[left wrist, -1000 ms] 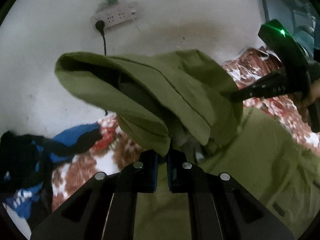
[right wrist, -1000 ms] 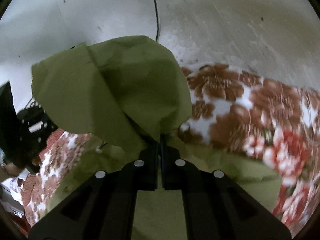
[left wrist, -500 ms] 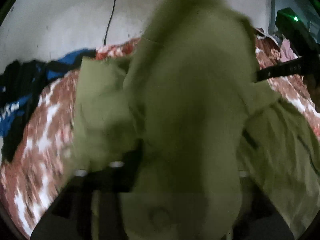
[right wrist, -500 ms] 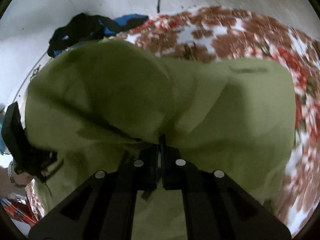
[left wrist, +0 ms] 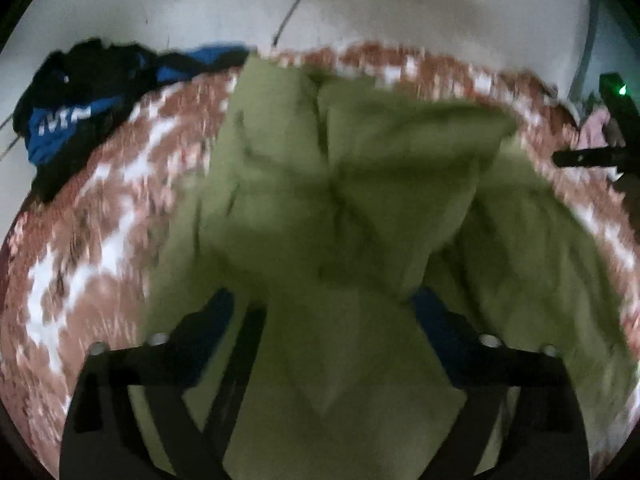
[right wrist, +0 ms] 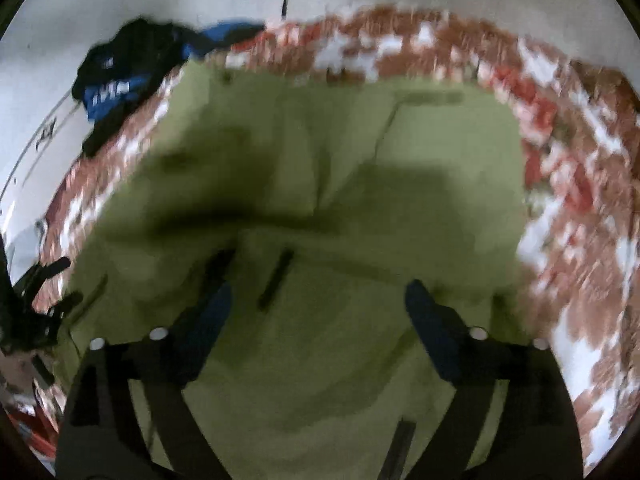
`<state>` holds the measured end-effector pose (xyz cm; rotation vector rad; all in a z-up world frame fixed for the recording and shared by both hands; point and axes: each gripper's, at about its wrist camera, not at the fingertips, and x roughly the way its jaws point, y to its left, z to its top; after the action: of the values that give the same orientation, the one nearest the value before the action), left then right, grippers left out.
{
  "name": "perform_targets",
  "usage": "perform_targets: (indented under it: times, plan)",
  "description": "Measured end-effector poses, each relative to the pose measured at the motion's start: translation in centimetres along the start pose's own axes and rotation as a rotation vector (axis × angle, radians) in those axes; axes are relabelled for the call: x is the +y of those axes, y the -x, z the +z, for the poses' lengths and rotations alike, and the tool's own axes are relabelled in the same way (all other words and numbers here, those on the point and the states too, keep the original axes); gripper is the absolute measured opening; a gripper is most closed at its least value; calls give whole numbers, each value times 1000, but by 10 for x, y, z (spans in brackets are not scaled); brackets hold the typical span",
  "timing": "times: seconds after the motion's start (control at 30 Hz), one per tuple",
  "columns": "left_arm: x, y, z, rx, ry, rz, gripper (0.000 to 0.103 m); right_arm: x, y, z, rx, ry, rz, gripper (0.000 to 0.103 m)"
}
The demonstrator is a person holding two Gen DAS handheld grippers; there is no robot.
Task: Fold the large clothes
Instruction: 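Fold the hem up toward the collar with both tools and release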
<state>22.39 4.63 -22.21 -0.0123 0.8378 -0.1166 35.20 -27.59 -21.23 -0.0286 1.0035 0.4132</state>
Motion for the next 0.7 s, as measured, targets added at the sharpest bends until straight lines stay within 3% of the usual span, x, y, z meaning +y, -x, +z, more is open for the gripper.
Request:
perform_targets:
  times: [0.07, 0.2, 0.33, 0.5, 0.6, 0.7]
  plan:
    - [-5, 4, 33, -44, 15, -37, 98, 10, 14, 29, -62, 23, -17, 99]
    - [-23, -4, 93, -119, 7, -72, 98, 42, 13, 87, -117, 115, -80, 99]
    - [-43, -44, 110, -94, -9, -76, 98, 56, -23, 114, -89, 145, -151, 99]
    - [-69, -100, 75, 0, -41, -56, 98, 35, -82, 74, 25, 2, -196, 98]
    - [-77, -119, 52, 27, -95, -26, 98, 26, -108, 44, 59, 4, -224, 98]
    - [-79, -138, 28, 70, -137, -51, 98, 18, -131, 20, 103, 24, -240, 98]
